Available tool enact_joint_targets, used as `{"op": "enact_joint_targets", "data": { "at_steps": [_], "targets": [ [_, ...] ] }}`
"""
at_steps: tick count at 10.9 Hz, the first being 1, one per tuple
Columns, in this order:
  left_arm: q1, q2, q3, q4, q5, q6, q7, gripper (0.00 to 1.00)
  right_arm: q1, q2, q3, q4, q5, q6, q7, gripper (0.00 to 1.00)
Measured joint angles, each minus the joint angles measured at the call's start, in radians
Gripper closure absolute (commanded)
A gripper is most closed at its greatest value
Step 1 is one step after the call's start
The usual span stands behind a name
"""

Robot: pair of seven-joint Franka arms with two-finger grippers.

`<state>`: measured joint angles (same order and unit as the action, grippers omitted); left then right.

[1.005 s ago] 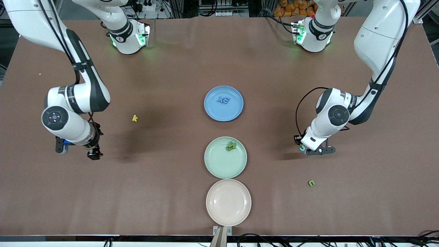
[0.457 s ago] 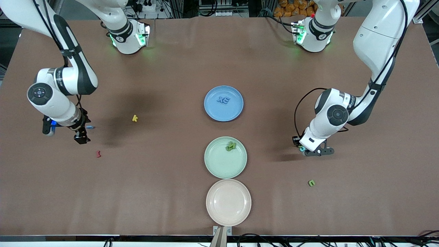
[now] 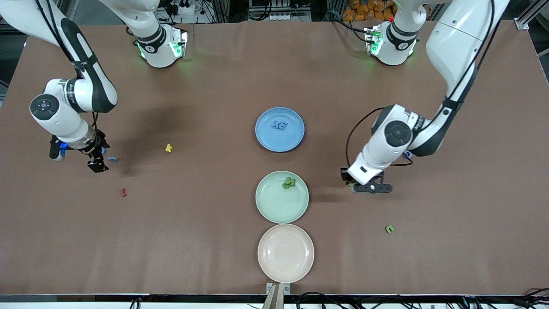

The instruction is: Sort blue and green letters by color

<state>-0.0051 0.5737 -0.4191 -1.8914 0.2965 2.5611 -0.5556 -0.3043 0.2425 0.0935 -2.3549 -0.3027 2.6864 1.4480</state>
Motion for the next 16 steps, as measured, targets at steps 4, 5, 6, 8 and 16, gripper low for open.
{"op": "enact_joint_targets", "data": {
  "at_steps": [4,5,6,8,16],
  "targets": [
    [-0.179,0.015,-0.006,0.133,0.000,0.000,-0.161,1.00,-0.016,0.018,0.000,-0.067,0.000,0.097,-0.007,0.00],
    [-0.225,0.035,-0.006,0.170,0.000,-0.001,-0.192,0.80,-0.022,0.030,0.000,-0.076,0.000,0.115,-0.011,0.00],
    [-0.276,0.066,0.005,0.205,0.000,-0.001,-0.214,0.32,-0.028,0.043,0.000,-0.078,0.000,0.124,-0.016,0.00],
    [-0.331,0.135,0.028,0.261,0.000,0.005,-0.227,0.00,-0.039,0.062,0.000,-0.078,0.000,0.146,-0.034,0.00],
    [-0.126,0.086,0.046,0.303,0.003,-0.110,-0.160,0.00,-0.069,0.110,0.000,-0.078,0.000,0.195,-0.108,0.71]
  ]
}}
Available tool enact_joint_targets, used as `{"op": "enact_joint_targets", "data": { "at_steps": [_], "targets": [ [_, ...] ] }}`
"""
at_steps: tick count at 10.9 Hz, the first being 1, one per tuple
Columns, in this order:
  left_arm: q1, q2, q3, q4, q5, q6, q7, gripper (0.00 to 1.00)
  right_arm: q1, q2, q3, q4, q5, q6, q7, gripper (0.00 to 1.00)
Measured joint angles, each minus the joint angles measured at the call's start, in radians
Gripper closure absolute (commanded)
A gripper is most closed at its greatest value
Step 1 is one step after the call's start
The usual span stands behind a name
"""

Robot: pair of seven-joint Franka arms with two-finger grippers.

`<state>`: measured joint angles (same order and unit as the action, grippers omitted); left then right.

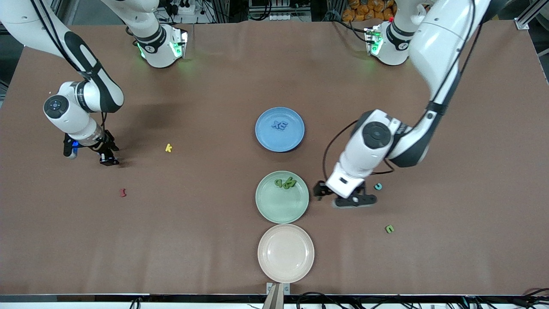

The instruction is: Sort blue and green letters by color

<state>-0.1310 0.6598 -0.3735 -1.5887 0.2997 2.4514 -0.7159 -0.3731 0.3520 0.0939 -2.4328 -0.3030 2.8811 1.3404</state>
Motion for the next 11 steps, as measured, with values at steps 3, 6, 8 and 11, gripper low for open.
{"op": "enact_joint_targets", "data": {
  "at_steps": [3,6,8,11],
  "targets": [
    [0.160,0.001,0.003,-0.051,0.005,-0.017,0.347,0.00,-0.014,-0.001,0.000,-0.001,0.000,-0.010,-0.059,1.00],
    [0.255,0.019,0.007,-0.062,0.015,-0.017,0.537,0.00,-0.018,-0.002,0.002,0.001,0.000,-0.005,-0.087,1.00],
    [0.286,0.031,0.009,-0.060,0.052,-0.015,0.717,0.00,-0.018,-0.002,0.003,0.005,0.000,-0.013,-0.110,1.00],
    [0.303,0.075,0.010,-0.042,0.076,0.007,1.021,0.00,-0.017,0.003,0.011,0.039,0.000,-0.076,-0.130,1.00]
  ]
}}
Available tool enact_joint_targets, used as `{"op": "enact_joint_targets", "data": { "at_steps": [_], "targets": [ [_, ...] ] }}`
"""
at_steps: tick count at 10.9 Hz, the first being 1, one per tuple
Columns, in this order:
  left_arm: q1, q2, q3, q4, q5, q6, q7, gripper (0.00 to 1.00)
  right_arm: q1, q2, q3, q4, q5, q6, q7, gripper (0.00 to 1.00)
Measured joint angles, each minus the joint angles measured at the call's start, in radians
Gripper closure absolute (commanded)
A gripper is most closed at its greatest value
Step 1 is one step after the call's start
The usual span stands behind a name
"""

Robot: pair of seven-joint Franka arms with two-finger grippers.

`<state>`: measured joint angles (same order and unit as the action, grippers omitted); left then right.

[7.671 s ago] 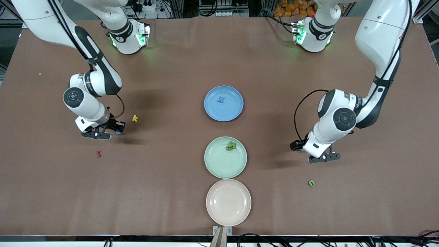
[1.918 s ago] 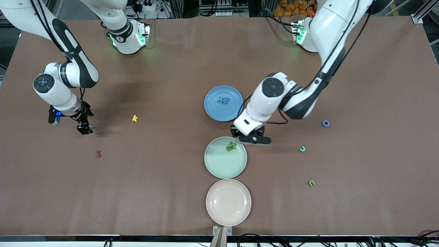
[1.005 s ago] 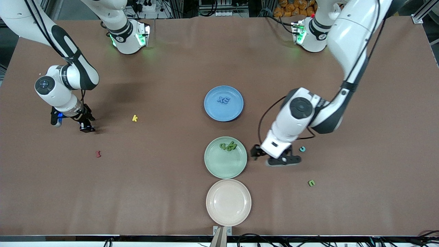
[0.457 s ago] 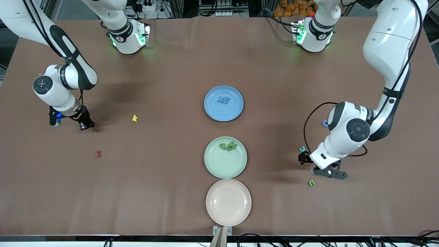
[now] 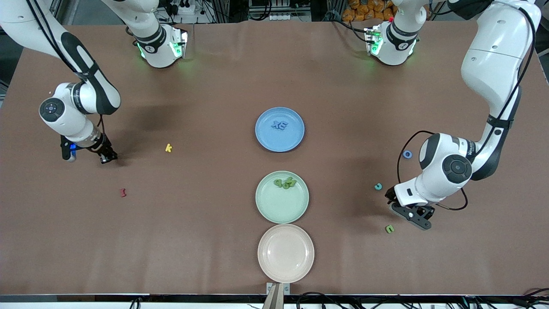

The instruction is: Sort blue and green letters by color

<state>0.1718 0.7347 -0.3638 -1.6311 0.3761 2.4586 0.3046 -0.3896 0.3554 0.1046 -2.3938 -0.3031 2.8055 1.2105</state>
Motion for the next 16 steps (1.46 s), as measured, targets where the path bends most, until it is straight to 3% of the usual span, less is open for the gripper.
{"op": "enact_joint_targets", "data": {
  "at_steps": [3,6,9,11,14,16],
  "targets": [
    [-0.001,0.058,-0.001,0.026,0.003,0.067,0.240,0.00,0.016,-0.001,0.019,0.059,0.000,-0.082,-0.011,1.00],
    [0.003,0.113,-0.001,0.102,-0.042,0.078,0.389,0.02,0.048,-0.009,0.088,0.091,0.000,-0.094,-0.020,1.00],
    [0.001,0.152,-0.005,0.163,-0.145,0.078,0.532,0.08,0.075,-0.011,0.191,0.118,-0.005,-0.095,-0.177,1.00],
    [-0.003,0.179,-0.010,0.192,-0.158,0.078,0.560,0.13,0.082,-0.013,0.283,0.155,-0.005,-0.181,-0.236,1.00],
    [-0.005,0.209,-0.012,0.224,-0.161,0.078,0.606,0.20,0.192,-0.014,0.390,0.225,-0.005,-0.362,-0.240,1.00],
    [-0.005,0.222,-0.013,0.239,-0.161,0.078,0.609,0.22,0.308,-0.014,0.400,0.245,-0.004,-0.390,-0.238,1.00]
  ]
}}
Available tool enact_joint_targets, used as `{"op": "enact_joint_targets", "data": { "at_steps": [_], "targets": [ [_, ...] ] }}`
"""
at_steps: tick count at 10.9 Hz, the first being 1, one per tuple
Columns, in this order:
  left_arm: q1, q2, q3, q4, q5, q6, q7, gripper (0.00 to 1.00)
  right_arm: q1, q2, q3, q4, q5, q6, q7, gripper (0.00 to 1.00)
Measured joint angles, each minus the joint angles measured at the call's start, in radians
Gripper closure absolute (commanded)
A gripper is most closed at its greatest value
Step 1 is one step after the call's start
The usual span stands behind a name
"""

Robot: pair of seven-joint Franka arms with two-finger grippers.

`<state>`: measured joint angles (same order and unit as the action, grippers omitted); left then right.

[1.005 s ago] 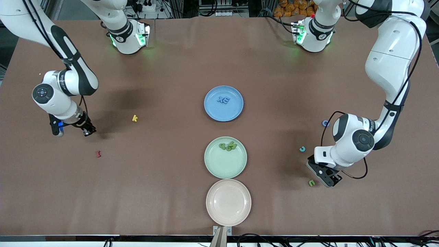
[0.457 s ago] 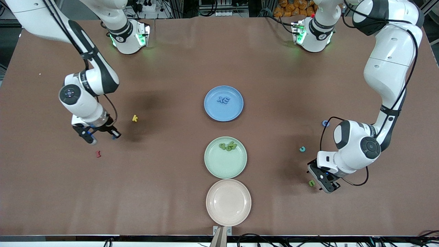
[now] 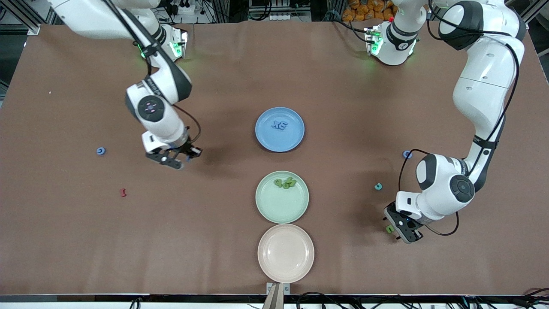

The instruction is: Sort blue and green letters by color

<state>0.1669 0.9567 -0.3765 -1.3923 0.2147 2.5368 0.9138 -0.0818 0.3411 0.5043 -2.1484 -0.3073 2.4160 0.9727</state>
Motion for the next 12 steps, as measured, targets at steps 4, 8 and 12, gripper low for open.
{"op": "enact_joint_targets", "data": {
  "at_steps": [4,8,12],
  "targets": [
    [0.000,0.012,-0.001,0.013,0.000,0.000,0.009,0.29,0.222,0.000,0.002,0.036,0.008,0.000,0.129,1.00],
    [0.000,0.022,-0.002,0.026,-0.014,-0.001,0.010,0.48,0.425,0.043,0.001,0.093,0.047,-0.006,0.313,1.00],
    [0.003,0.023,0.001,0.027,-0.057,-0.001,0.010,0.65,0.536,0.227,-0.005,0.217,0.048,-0.012,0.433,1.00]
  ]
}}
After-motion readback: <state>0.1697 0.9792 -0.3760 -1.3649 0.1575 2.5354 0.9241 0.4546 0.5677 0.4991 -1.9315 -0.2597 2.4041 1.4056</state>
